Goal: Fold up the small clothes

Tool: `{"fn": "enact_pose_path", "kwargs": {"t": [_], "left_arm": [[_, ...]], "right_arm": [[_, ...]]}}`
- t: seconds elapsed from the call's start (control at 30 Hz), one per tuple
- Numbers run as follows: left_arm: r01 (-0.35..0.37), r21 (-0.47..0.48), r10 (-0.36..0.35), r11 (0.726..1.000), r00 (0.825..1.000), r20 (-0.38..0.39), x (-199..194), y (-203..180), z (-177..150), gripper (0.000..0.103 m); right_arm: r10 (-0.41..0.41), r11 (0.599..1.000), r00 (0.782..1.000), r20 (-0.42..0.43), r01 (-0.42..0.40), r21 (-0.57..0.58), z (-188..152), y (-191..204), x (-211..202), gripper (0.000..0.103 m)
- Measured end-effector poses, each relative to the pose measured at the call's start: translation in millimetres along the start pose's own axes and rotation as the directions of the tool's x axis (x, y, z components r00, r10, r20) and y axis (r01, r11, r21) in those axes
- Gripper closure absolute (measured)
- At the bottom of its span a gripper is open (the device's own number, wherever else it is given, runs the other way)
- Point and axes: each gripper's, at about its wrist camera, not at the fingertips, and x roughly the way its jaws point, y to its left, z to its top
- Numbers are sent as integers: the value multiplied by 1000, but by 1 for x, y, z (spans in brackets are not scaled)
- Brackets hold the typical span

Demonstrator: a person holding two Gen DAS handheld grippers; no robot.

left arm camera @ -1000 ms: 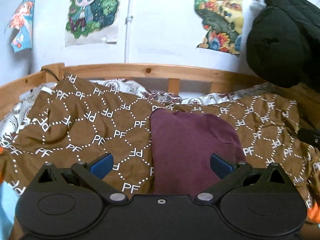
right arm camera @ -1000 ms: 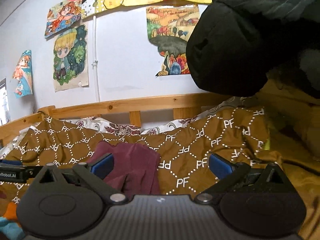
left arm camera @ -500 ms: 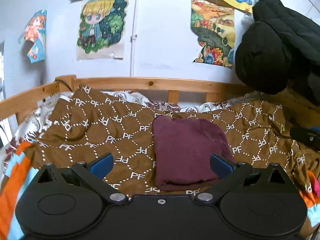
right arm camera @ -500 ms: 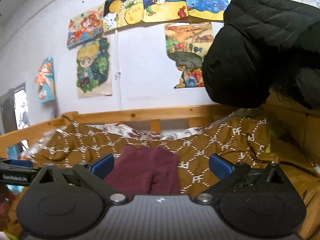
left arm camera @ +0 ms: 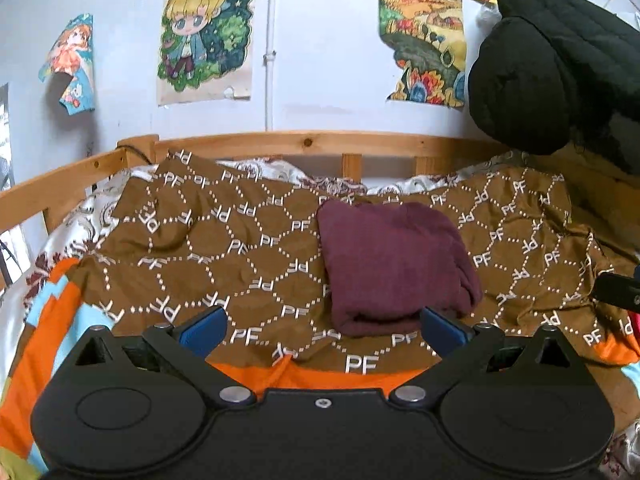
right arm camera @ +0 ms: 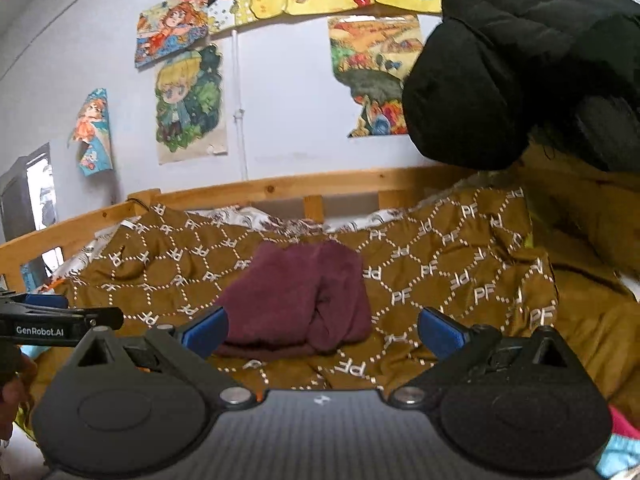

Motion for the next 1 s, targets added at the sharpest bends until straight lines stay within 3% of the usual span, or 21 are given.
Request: {"fn": "enact_pose_path", "kwargs": {"t": [0.47,1.0], "left_arm": [[1,17,0,1000,999,-52,10,1,-18,1],[-5,8,5,1000,998,-66,13,6,-26,1]], "right_arm": [[-54,998,992,-118,57,19,-18,-8,16,0],[-29,999,993,-113,34,40,-26,-5,14,0]]}}
